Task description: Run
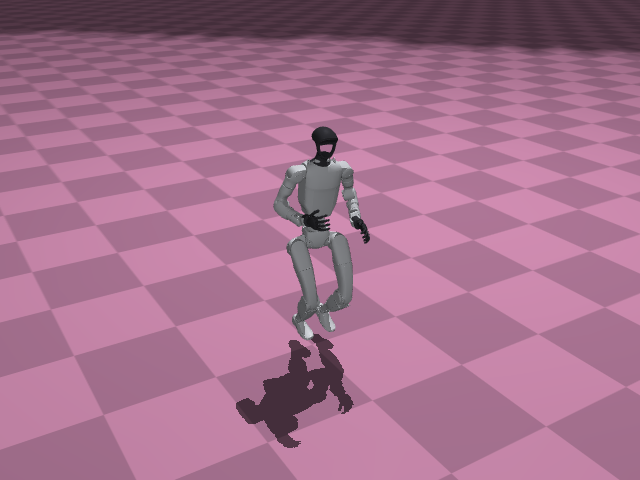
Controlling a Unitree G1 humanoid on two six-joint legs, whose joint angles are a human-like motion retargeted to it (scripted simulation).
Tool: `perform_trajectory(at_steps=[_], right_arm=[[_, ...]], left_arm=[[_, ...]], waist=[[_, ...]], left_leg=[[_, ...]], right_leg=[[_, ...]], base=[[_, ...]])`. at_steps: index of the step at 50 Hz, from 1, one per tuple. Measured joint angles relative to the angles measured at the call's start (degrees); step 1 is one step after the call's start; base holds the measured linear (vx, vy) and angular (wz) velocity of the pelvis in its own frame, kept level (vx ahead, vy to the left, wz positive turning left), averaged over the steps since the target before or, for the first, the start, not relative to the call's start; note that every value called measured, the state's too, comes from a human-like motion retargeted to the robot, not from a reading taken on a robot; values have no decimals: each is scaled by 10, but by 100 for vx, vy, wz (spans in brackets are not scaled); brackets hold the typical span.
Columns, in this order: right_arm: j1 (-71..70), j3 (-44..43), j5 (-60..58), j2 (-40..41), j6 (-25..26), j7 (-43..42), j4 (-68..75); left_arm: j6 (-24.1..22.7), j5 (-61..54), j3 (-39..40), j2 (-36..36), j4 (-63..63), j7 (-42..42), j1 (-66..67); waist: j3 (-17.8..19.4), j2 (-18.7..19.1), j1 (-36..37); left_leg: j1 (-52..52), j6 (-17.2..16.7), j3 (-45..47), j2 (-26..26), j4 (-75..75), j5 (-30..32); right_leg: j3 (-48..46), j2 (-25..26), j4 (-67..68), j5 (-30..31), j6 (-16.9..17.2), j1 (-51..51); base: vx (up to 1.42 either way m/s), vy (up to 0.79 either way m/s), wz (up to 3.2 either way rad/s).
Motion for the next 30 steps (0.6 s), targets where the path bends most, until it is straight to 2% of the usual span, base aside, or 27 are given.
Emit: perform_trajectory(at_steps=[3,5,7,10,12,13,15,17,21,24,27,30], right_arm=[[12,-11,-2,-7,-16,9,-11],[11,-18,-6,-6,-23,8,-21],[10,-21,-20,-6,-24,3,-21],[-11,-18,-59,-5,-9,-10,2],[-44,-4,-82,-1,8,-20,44],[-48,4,-85,0,15,-21,62],[-56,16,-74,4,25,-14,93],[-43,23,-56,1,32,-2,97],[-15,37,-34,-8,34,22,89],[-2,43,-34,-13,23,31,86],[2,39,-43,-14,18,28,84],[1,31,-58,-13,18,11,89]], left_arm=[[2,-1,7,2,-14,2,15],[5,0,9,5,-23,3,18],[7,4,9,6,-29,11,17],[13,18,12,12,-32,35,-15],[21,24,8,9,-23,52,-69],[22,24,2,4,-22,55,-90],[22,14,-13,-3,-25,47,-129],[20,-1,-25,2,-47,24,-141],[8,-15,-38,13,-91,-17,-137],[-1,-10,-51,21,-106,-25,-132],[-1,0,-63,29,-107,-24,-134],[3,4,-69,32,-99,-19,-124]], waist=[[-13,-1,8],[-17,0,10],[-15,2,9],[-7,18,15],[-7,35,21],[-11,34,17],[-5,18,-2],[22,3,-18],[13,-6,-36],[-3,-4,-37],[-9,5,-32],[-6,8,-27]], left_leg=[[-11,0,12,-8,-16,15],[-18,10,23,-7,-10,3],[-27,27,26,-3,24,-46],[-57,56,23,29,87,-173],[-109,71,14,62,96,-207],[-127,78,13,64,91,-207],[-123,81,20,34,72,-207],[-55,63,26,3,35,-184],[6,5,31,-9,-83,-27],[11,-20,28,0,-97,34],[18,-18,21,23,-64,36],[29,0,12,42,-10,-15]], right_leg=[[-20,-21,1,25,11,-2],[-31,-32,15,12,7,-5],[-35,-36,47,-50,-11,-12],[-46,-16,64,-168,-57,-39],[-60,11,53,-168,-76,-88],[-65,10,63,-168,-78,-108],[-70,-22,91,-168,-68,-117],[-64,-45,99,-160,-48,-70],[-54,-44,16,-43,-10,-52],[-54,-32,-28,14,7,-72],[-48,-9,-61,45,13,-92],[-39,8,-35,40,8,-110]], base=[[1,4,29],[-4,3,36],[-10,3,27],[-19,3,-16],[-26,0,-15],[-16,-1,51],[-2,1,105],[10,2,112],[0,-1,68],[-3,-3,45],[-3,-5,53],[-5,-6,57]])
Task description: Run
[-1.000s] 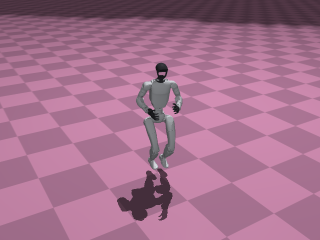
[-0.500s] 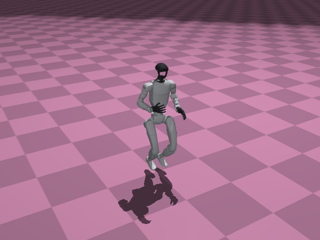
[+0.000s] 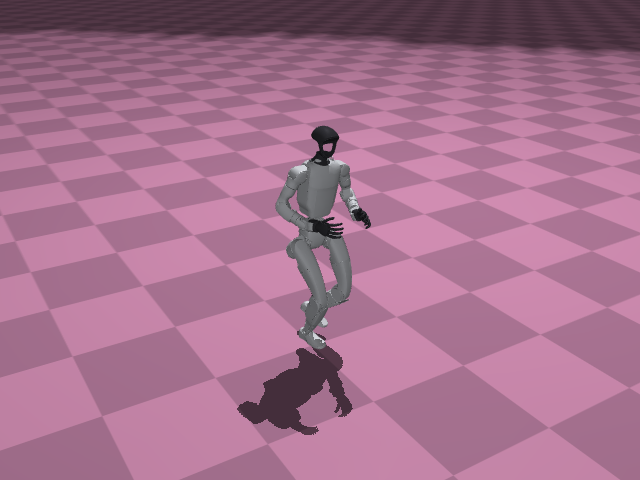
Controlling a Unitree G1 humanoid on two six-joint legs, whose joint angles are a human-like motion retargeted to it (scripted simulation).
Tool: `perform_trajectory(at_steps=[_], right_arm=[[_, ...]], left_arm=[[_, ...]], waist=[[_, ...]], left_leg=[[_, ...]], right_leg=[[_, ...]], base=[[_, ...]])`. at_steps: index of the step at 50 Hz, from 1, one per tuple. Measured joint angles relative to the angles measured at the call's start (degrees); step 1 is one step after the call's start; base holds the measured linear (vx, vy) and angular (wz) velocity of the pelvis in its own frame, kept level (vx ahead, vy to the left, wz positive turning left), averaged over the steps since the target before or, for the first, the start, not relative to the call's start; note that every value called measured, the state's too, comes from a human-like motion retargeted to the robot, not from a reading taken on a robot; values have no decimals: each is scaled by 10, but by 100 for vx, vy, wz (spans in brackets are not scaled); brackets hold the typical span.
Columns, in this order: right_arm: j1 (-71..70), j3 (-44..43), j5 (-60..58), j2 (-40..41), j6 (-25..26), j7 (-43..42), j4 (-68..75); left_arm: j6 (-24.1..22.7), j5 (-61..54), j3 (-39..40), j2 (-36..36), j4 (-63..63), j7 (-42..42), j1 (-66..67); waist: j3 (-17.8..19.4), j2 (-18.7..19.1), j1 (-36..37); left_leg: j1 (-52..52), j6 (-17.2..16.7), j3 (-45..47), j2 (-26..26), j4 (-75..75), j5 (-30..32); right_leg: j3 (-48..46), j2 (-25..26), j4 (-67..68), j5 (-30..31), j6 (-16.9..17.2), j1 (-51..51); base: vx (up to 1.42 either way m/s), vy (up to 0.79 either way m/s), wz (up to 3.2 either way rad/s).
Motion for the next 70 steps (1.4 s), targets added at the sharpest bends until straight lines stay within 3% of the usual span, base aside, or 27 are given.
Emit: perform_trajectory(at_steps=[5,7,12,18,22,26,30,32,35,37,40,44,48,51,55,60,65,70], right_arm=[[-38,-8,-72,2,22,-52,42],[-70,-5,-106,12,33,-78,80],[-81,1,-108,15,41,-78,119],[-38,4,-92,10,34,-54,120],[-16,-2,-92,19,28,-40,130],[-11,-14,-98,32,31,-46,139],[-25,-30,-122,44,44,-64,145],[-53,-41,-140,53,62,-75,153],[-81,-41,-147,57,73,-77,164],[-95,-33,-143,51,74,-65,167],[-111,-18,-134,38,74,-37,168],[-125,0,-130,27,69,2,170],[-138,5,-145,13,61,29,165],[-147,8,-162,9,59,35,151],[-165,13,-190,10,61,34,149],[-212,38,-235,24,71,21,196],[-215,58,-255,41,75,10,269],[-184,66,-262,45,79,15,317]], left_arm=[[22,5,7,-6,42,34,12],[32,10,15,-17,72,46,4],[43,-8,34,-27,81,28,6],[38,-34,43,-21,54,2,14],[36,-31,39,-20,68,2,10],[42,-26,41,-22,90,14,5],[57,-16,55,-27,113,35,-2],[64,-3,61,-29,135,44,-24],[68,6,64,-30,155,42,-28],[67,7,61,-28,147,31,-13],[60,6,55,-21,123,8,16],[48,6,54,-10,95,-30,57],[44,6,61,-3,84,-53,83],[48,4,68,-3,88,-57,94],[58,0,78,-10,109,-50,96],[70,-2,89,-38,170,-25,70],[78,-6,77,-72,238,-16,53],[89,-11,55,-83,280,-15,48]], waist=[[26,-5,11],[54,-14,12],[65,-15,26],[24,-5,33],[0,2,23],[-2,0,0],[24,-11,-20],[43,-50,-45],[55,-77,-61],[59,-65,-51],[54,-50,-35],[34,-59,-16],[22,-73,5],[19,-79,19],[20,-74,36],[40,-27,64],[36,-5,65],[30,-32,36]], left_leg=[[36,33,-19,20,77,-161],[57,39,-17,18,87,-178],[62,29,-3,39,99,-113],[34,-9,14,52,71,-2],[22,-22,25,43,50,34],[23,-17,41,24,30,-3],[20,16,56,4,40,-159],[2,47,61,-51,15,-192],[-16,67,60,-93,-5,-192],[-16,59,52,-81,-16,-172],[-19,34,39,-69,-60,-92],[-41,8,37,-84,-129,5],[-67,8,50,-104,-182,42],[-95,22,55,-112,-180,23],[-138,46,48,-98,-119,-42],[-175,60,24,-20,-6,-129],[-131,56,33,1,-27,-137],[-45,62,52,-69,-140,-130]], right_leg=[[-14,6,115,-134,-56,-7],[-21,-7,136,-171,-70,12],[-31,-9,95,-145,-70,50],[-53,-9,-27,-8,-33,68],[-56,-2,-60,34,-13,33],[-55,-15,-7,-8,-25,-29],[-58,-42,124,-109,-61,-98],[-41,-96,185,-146,-64,-134],[-14,-121,223,-144,-52,-146],[-10,-100,201,-128,-44,-116],[-3,-77,148,-99,-31,-58],[6,-88,101,-47,0,8],[7,-119,82,-9,29,64],[8,-137,72,-17,38,97],[4,-140,47,-85,29,124],[-17,-88,4,-186,-15,138],[-28,-77,-37,-172,-21,158],[-31,-138,3,-146,0,157]], base=[[0,-7,59],[2,-5,71],[0,0,54],[-8,4,36],[-19,5,29],[-27,3,38],[-33,0,50],[-36,-2,124],[-29,0,75],[-19,2,-3],[-17,0,-6],[-14,-1,11],[-12,-2,20],[-12,-2,20],[-11,-2,10],[-8,1,-20],[3,6,21],[13,10,51]])
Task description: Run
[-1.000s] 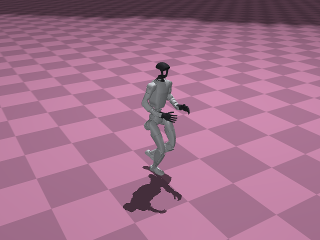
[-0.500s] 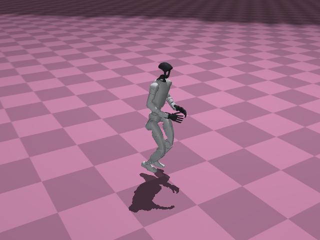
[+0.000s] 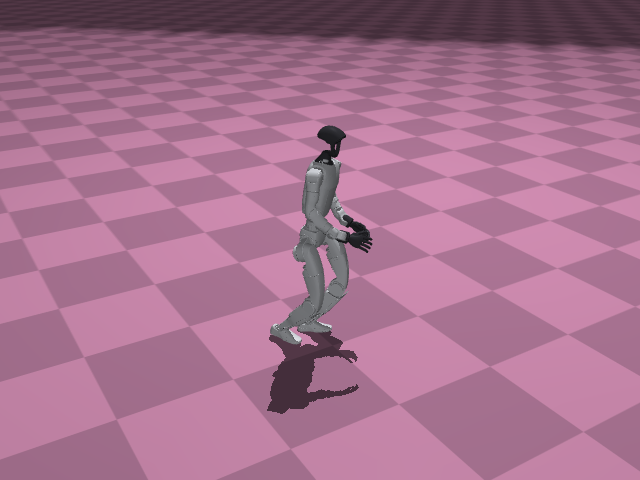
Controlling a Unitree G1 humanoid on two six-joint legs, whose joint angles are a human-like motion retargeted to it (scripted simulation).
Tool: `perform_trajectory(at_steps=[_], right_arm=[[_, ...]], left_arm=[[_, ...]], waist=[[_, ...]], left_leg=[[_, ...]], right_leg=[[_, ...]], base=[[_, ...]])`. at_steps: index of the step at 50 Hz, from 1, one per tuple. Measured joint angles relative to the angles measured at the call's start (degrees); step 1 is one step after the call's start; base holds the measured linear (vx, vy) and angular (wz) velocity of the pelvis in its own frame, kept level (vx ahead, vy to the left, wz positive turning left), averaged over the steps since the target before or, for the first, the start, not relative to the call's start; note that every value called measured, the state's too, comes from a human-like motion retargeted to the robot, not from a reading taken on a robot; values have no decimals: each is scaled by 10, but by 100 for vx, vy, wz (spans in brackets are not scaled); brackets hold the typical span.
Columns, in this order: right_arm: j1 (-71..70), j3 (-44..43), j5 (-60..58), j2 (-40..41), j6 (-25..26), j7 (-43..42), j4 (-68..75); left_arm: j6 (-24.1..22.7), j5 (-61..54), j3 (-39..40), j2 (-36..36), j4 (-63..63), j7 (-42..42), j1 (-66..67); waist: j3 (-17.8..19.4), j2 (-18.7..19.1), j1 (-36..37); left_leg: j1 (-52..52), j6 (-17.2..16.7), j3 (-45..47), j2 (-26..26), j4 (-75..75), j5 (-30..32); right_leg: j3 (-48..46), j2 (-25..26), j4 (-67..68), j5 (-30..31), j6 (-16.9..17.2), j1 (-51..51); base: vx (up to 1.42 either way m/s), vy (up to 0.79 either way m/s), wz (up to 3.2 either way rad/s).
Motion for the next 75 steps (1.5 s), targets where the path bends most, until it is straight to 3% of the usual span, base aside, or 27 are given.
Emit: perform_trajectory(at_steps=[5,8,15,21,25,29,32,37,43,51,58,62,67,71,75], right_arm=[[35,-5,7,-8,5,-1,14],[56,-14,17,-12,5,-8,18],[102,-44,48,-21,13,-14,17],[128,-57,65,-18,19,-14,18],[134,-60,85,-10,15,-21,22],[127,-66,102,-1,12,-27,25],[112,-74,108,-3,17,-35,25],[77,-86,116,-7,29,-47,37],[52,-103,132,-5,35,-41,35],[29,-107,114,-2,34,-38,25],[45,-91,126,15,24,-29,4],[73,-83,144,18,19,-13,-38],[111,-77,175,13,11,-2,-111],[149,-89,199,-1,4,-5,-176],[198,-106,214,-27,-1,-1,-237]], left_arm=[[2,5,-18,1,10,6,-23],[3,10,-24,6,6,14,-45],[-6,7,-25,18,-43,28,-100],[-21,-10,-21,14,-92,36,-109],[-28,-30,-12,12,-119,44,-88],[-28,-43,4,11,-153,42,-53],[-23,-50,17,9,-183,39,-36],[-13,-68,37,10,-226,28,-16],[-14,-80,49,19,-263,13,4],[-6,-88,47,16,-239,6,21],[4,-103,43,-3,-203,11,40],[5,-106,44,-13,-189,18,40],[7,-88,38,-26,-187,45,22],[14,-80,32,-34,-175,75,-20],[17,-91,27,-35,-173,84,-64]], waist=[[3,-36,-44],[4,-46,-73],[-4,-36,-121],[-13,-26,-126],[-13,-4,-118],[2,46,-89],[14,72,-58],[25,72,-11],[22,46,20],[-6,7,17],[-18,-17,31],[-7,-47,24],[9,-56,-5],[15,-42,-45],[8,-16,-97]], left_leg=[[80,8,11,-80,-106,14],[118,6,7,-105,-148,22],[202,-11,-10,-114,-260,48],[222,-27,7,-92,-200,40],[209,-47,-3,-38,-74,55],[157,-74,-9,84,145,150],[99,-68,-25,155,282,206],[-1,-20,-22,192,367,142],[-100,-8,13,139,220,61],[-153,-20,32,23,-86,100],[-159,13,21,3,2,98],[-109,41,26,-50,11,72],[-60,72,19,-99,43,20],[-15,78,1,-118,50,-22],[39,65,-20,-120,24,-37]], right_leg=[[6,-80,135,16,4,-63],[13,-98,173,19,-2,-114],[25,-68,68,50,8,-219],[18,-53,23,78,7,-238],[-6,-26,30,74,-19,-199],[-48,42,14,69,-59,-147],[-66,83,4,56,-84,-120],[-67,93,-16,34,-86,-76],[-55,61,-57,16,-58,-24],[-46,17,-111,-6,-25,19],[-33,-19,-20,-22,-22,34],[-23,-75,93,43,2,33],[-5,-132,288,127,-2,-38],[16,-127,368,124,-19,-136],[23,-114,354,112,-25,-250]], base=[[18,9,54],[25,8,58],[32,5,50],[35,-4,35],[39,-12,19],[33,-13,3],[33,-11,-2],[35,-5,13],[40,4,21],[44,11,19],[46,8,-8],[50,9,29],[51,8,33],[61,7,33],[73,4,35]])
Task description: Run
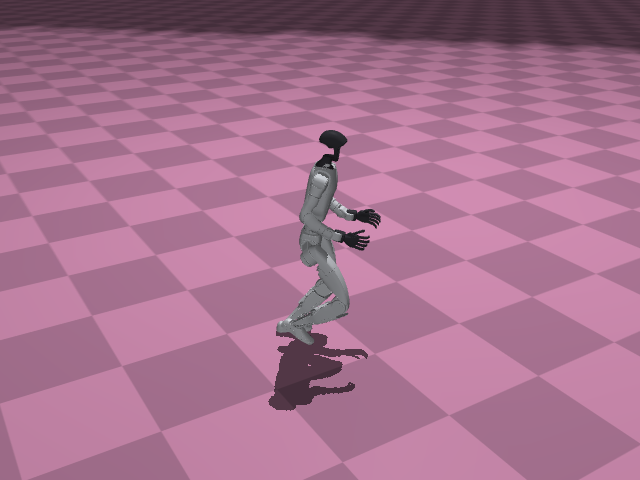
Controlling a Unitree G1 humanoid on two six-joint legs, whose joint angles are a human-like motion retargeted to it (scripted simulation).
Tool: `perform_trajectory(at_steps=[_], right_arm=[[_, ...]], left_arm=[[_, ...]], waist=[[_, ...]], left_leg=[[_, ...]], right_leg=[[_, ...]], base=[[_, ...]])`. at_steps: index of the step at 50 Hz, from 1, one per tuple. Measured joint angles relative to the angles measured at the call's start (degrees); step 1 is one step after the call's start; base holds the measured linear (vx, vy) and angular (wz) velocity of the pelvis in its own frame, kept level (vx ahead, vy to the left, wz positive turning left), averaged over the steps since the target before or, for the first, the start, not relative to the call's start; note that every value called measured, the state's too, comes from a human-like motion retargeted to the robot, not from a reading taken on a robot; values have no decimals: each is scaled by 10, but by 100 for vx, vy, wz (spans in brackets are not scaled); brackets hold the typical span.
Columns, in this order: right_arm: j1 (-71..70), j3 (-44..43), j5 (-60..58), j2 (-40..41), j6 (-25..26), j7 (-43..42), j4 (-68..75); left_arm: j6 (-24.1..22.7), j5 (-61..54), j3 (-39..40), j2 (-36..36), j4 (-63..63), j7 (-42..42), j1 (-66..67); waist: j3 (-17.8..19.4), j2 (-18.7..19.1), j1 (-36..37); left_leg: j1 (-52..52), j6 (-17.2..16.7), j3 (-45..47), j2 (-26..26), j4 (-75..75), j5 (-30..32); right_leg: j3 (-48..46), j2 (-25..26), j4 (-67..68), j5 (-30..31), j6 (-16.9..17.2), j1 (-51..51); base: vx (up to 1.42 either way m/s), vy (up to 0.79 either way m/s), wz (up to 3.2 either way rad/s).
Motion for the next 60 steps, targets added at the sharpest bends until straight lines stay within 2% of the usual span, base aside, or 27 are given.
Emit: perform_trajectory(at_steps=[3,5,8,11,13,15,18,20,23,25,27,30,32,34,35,37,39,41,43,46,48,50,52,54,57,60], right_arm=[[36,-15,5,-25,1,4,-41],[57,-24,5,-38,3,3,-63],[82,-32,4,-50,5,0,-83],[95,-37,12,-51,0,-5,-94],[95,-38,21,-47,-5,-8,-102],[86,-42,31,-45,-8,-13,-113],[47,-51,33,-44,-5,-30,-120],[3,-55,29,-42,2,-47,-110],[-53,-55,36,-25,6,-46,-92],[-68,-54,51,-13,6,-32,-88],[-70,-53,68,-2,6,-13,-91],[-64,-46,81,5,6,12,-100],[-61,-39,83,6,7,29,-107],[-57,-32,88,7,9,46,-115],[-55,-29,93,8,10,54,-119],[-48,-19,98,12,10,63,-124],[-40,-8,104,21,11,70,-127],[-32,1,104,33,11,71,-121],[-29,10,97,46,9,65,-105],[-17,20,90,47,3,56,-81],[0,24,96,36,-2,58,-81],[19,27,107,21,-6,66,-93],[37,28,124,5,-4,79,-110],[49,28,136,-7,-1,90,-123],[55,25,150,-16,1,102,-131],[52,21,162,-16,2,108,-126]], left_arm=[[-8,-17,-2,9,-17,-6,-23],[-16,-32,-4,16,-31,-15,-30],[-33,-54,-11,20,-48,-32,-21],[-44,-72,-21,21,-60,-53,-2],[-44,-80,-25,18,-66,-64,12],[-39,-91,-25,15,-72,-75,28],[-23,-104,-11,8,-73,-84,51],[-8,-111,3,1,-71,-88,60],[2,-131,18,-4,-74,-116,83],[4,-149,24,0,-87,-141,107],[2,-168,29,6,-103,-164,131],[0,-190,37,13,-120,-191,158],[2,-197,40,16,-124,-204,170],[3,-202,41,17,-126,-213,177],[3,-203,41,18,-127,-215,179],[2,-199,36,19,-126,-214,183],[0,-185,32,24,-122,-207,180],[-3,-161,29,28,-113,-192,169],[-6,-128,24,30,-93,-165,143],[-9,-94,11,23,-56,-129,93],[-11,-89,2,17,-42,-122,65],[-14,-92,-7,14,-36,-128,44],[-19,-101,-18,15,-34,-146,28],[-24,-108,-32,18,-30,-168,14],[-28,-116,-55,22,-15,-199,0],[-23,-127,-69,20,10,-223,-1]], waist=[[-6,37,-27],[-10,69,-34],[-26,103,-36],[-36,129,-23],[-39,137,-11],[-38,139,5],[-21,138,33],[0,132,52],[13,110,84],[11,93,105],[6,74,120],[-5,45,128],[-9,19,121],[-10,-5,114],[-8,-16,111],[-9,-29,104],[-5,-39,95],[2,-44,86],[8,-40,78],[10,-20,62],[10,-5,45],[9,12,27],[8,31,11],[7,53,3],[1,87,4],[-2,108,10]], left_leg=[[57,-28,-4,30,-25,14],[91,-61,-17,59,-26,49],[120,-102,-26,100,-17,136],[118,-127,-24,158,62,233],[106,-123,-19,193,143,270],[88,-106,-18,230,237,284],[42,-71,-34,279,371,257],[-7,-50,-47,291,429,219],[-89,-28,-38,268,416,159],[-132,-26,-20,242,354,136],[-158,-35,4,208,256,131],[-169,-64,38,143,71,158],[-151,-81,60,83,-67,193],[-129,-83,70,28,-166,224],[-120,-78,73,6,-192,235],[-134,-52,73,-9,-137,225],[-145,-15,70,-19,-56,193],[-151,21,64,-21,29,149],[-144,41,53,-14,91,103],[-104,43,33,-8,124,60],[-68,35,19,-10,122,47],[-29,17,-1,-5,118,40],[7,1,-22,8,117,33],[39,-13,-45,28,118,28],[72,-31,-84,62,129,25],[103,-42,-119,89,164,20]], right_leg=[[-17,28,-87,8,4,-55],[-36,63,-168,24,8,-68],[-63,109,-299,72,21,-58],[-91,152,-381,117,24,-24],[-103,165,-372,113,8,-10],[-112,172,-336,70,-26,8],[-118,183,-267,-32,-84,47],[-117,187,-241,-90,-106,83],[-106,173,-248,-123,-101,151],[-101,157,-271,-115,-84,199],[-87,144,-298,-80,-51,243],[-74,114,-327,-24,-1,300],[-69,75,-316,15,32,323],[-60,39,-278,50,59,334],[-55,24,-252,66,70,338],[-45,2,-180,103,85,336],[-30,-16,-97,144,94,325],[-16,-30,-16,169,87,301],[-4,-38,45,169,63,257],[5,-44,80,116,15,171],[6,-42,62,79,-5,115],[0,-30,12,55,-10,66],[-2,-2,-68,56,3,28],[5,43,-167,81,33,1],[33,120,-304,150,82,-22],[51,163,-322,217,106,-23]], base=[[86,2,-1],[92,-1,-33],[93,-5,-17],[90,-8,-2],[90,-9,10],[92,-10,18],[92,-12,14],[91,-11,17],[92,-5,22],[95,0,21],[97,4,33],[97,6,47],[95,6,59],[93,4,49],[92,0,38],[91,-3,32],[90,-4,24],[88,-4,14],[84,-5,3],[81,-1,14],[79,-1,49],[78,-7,71],[77,-10,89],[77,-13,90],[74,-16,89],[72,-24,114]])
